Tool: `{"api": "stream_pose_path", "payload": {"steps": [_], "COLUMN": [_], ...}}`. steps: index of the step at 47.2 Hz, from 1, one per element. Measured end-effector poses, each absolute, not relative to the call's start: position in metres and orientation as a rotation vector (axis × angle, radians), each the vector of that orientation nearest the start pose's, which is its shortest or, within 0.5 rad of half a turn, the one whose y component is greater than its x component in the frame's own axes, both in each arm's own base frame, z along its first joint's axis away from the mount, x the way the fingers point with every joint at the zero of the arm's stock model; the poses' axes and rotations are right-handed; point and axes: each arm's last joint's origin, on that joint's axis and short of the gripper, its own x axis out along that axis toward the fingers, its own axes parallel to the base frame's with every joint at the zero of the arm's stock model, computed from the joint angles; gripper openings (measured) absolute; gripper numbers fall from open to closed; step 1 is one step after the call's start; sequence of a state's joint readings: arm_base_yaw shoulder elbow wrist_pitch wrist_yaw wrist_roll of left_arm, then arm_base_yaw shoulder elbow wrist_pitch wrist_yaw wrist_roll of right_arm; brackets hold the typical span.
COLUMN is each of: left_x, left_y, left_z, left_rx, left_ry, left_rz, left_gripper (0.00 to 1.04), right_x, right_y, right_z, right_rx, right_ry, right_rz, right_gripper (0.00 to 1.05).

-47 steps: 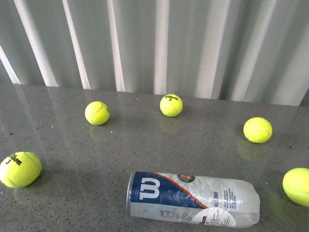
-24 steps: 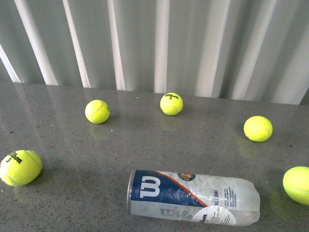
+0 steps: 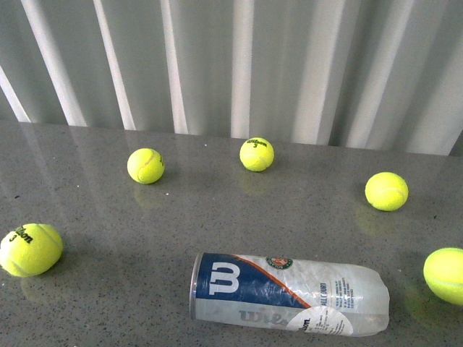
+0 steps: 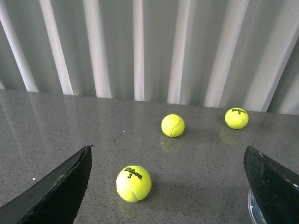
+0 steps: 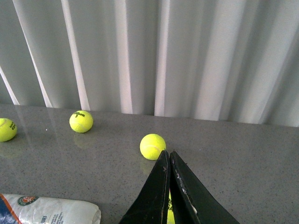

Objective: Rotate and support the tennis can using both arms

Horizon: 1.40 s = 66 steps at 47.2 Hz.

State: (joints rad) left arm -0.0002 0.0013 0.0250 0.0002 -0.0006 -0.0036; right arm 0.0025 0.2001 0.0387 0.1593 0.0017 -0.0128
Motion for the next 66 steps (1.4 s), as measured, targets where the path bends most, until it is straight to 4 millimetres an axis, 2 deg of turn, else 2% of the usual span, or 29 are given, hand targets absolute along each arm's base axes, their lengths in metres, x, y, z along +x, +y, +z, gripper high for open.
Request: {"api": "stream_pose_path", "payload": {"steps": [9,29,34,41,43,45,47,49,52,56,61,64,66], "left_x": [0.096,0.096,0.096,0.096,0.096,0.097,0.099,0.108,0.134,0.172,0.219,0.255,0.271], "left_y": [0.000,0.000,0.000,0.000,0.000,0.000,0.002,0.003,-0.001,-0.008,-0.020,-0.034,-0.042], "left_z": [0.172,0.172,0.172,0.172,0.172,0.171,0.175,0.188,0.225,0.260,0.274,0.266,0.256], "left_rx": [-0.004,-0.003,-0.004,-0.004,-0.004,-0.021,-0.001,0.025,0.044,0.055,0.055,0.052,0.043], "left_ry": [-0.024,-0.024,-0.024,-0.024,-0.024,0.043,0.202,0.277,0.229,0.162,0.201,0.286,0.354], "left_rz": [0.000,0.000,0.000,0.000,0.000,0.056,0.173,0.226,0.187,0.112,0.024,-0.044,-0.091], "left_gripper": [0.98,0.98,0.98,0.98,0.98,0.98,0.98,0.98,0.98,0.98,0.98,0.98,0.98], "right_x": [0.101,0.098,0.098,0.098,0.098,0.098,0.098,0.098,0.098,0.098,0.098,0.098,0.098], "right_y": [0.000,0.000,0.000,0.000,0.000,0.000,0.000,0.000,0.000,0.000,0.000,0.000,0.000], "right_z": [0.163,0.165,0.165,0.165,0.165,0.165,0.165,0.165,0.165,0.165,0.165,0.165,0.165], "right_rx": [-0.013,-0.011,-0.011,-0.011,-0.011,-0.011,-0.011,-0.011,-0.011,-0.010,-0.010,-0.010,-0.010], "right_ry": [0.028,-0.001,-0.001,-0.002,-0.002,-0.002,-0.001,-0.002,-0.002,-0.001,-0.002,-0.002,-0.002], "right_rz": [0.001,0.002,0.001,0.001,0.001,0.001,0.001,0.000,0.003,0.003,0.001,0.000,0.001], "right_gripper": [0.03,0.03,0.24,0.47,0.57,0.66,0.75,0.84,0.98,0.98,0.98,0.98,0.98]}}
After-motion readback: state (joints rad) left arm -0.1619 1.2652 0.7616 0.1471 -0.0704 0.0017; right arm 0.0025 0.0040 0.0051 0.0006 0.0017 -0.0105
